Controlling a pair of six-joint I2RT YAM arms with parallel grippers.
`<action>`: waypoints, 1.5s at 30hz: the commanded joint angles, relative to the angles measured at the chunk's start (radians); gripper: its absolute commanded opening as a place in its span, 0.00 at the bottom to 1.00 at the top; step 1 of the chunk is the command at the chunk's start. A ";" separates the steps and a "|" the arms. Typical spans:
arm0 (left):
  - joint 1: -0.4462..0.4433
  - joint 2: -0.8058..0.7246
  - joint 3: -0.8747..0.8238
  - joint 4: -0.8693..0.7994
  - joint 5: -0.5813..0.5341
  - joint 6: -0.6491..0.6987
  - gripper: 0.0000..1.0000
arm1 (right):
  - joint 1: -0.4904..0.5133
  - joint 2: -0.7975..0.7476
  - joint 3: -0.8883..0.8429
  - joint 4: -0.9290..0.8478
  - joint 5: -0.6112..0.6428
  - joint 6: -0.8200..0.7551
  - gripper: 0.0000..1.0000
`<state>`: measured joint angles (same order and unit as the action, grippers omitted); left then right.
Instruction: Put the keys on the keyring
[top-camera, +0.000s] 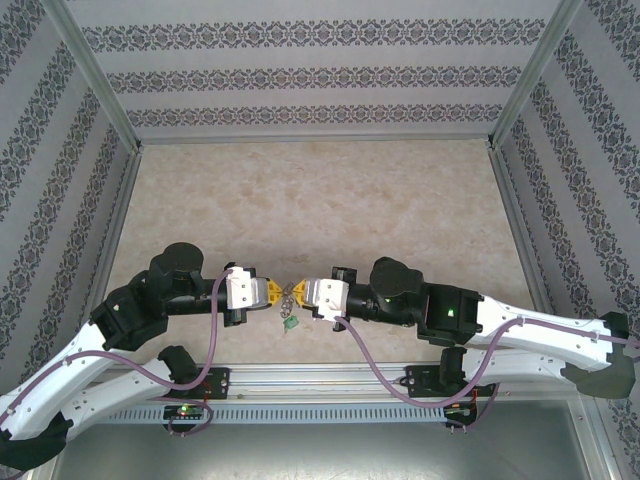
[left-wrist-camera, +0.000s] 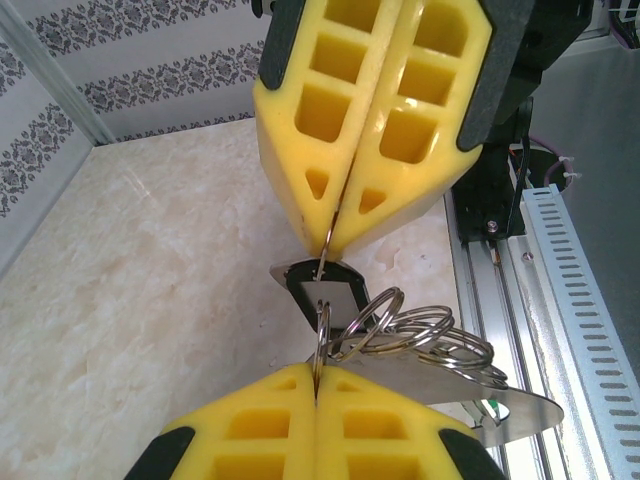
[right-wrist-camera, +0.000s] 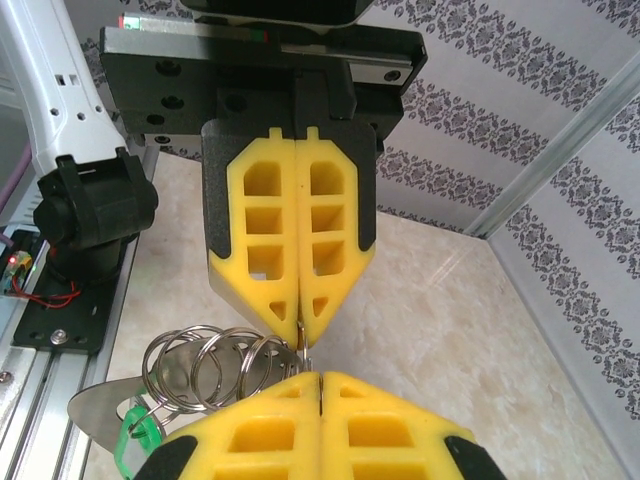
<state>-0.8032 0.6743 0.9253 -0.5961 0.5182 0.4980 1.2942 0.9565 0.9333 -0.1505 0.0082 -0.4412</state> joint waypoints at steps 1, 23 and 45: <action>0.009 -0.009 0.018 0.006 -0.001 0.018 0.00 | 0.011 0.007 0.011 -0.007 0.010 0.020 0.00; 0.009 -0.010 0.012 0.006 0.000 0.018 0.00 | 0.011 0.008 0.013 -0.004 0.000 0.016 0.00; 0.008 -0.007 0.014 0.007 0.002 0.019 0.00 | 0.012 0.011 0.015 -0.004 -0.004 0.015 0.00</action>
<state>-0.8032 0.6743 0.9253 -0.5961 0.5186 0.4980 1.2942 0.9649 0.9333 -0.1562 0.0101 -0.4416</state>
